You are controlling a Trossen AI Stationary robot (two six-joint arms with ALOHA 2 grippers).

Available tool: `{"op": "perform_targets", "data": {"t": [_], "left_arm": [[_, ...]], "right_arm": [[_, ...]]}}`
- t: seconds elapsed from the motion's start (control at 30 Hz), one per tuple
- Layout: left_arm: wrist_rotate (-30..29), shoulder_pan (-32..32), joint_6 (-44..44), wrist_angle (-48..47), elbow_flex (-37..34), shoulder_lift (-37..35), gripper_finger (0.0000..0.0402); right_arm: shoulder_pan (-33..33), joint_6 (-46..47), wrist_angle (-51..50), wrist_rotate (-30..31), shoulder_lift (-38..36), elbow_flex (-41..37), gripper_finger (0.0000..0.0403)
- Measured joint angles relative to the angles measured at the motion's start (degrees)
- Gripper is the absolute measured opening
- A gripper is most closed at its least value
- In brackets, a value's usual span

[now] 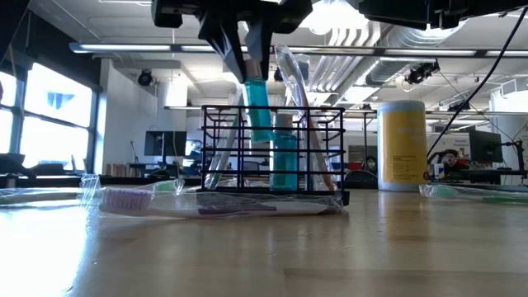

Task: Pick & Place toothbrushing station
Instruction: Put the blue mouthwash into the black wire organizer

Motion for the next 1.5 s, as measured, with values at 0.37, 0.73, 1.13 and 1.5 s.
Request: {"op": "perform_targets", "data": {"t": [0.37,0.73,1.13,1.5], "left_arm": [[3.23,0.02,2.39,3.40,-3.26,0.00,0.0089],[3.53,0.02,2.39,6.30,-5.60,0.00,0.0101],[3.22,0.28,2.39,6.71,-5.62,0.00,0.0099],[5.30,2.48,2.36,8.14,-5.62,0.00,0.0100]], "right_arm": [[-0.13,0.00,-0.09,0.00,0.00,0.00,0.0226],[-0.13,0.02,-0.07,0.00,0.00,0.00,0.0226],[-0.13,0.02,-0.04,0.01,0.00,0.00,0.0226],[-0.13,0.02,-0.06,0.00,0.00,0.00,0.0226]]}}
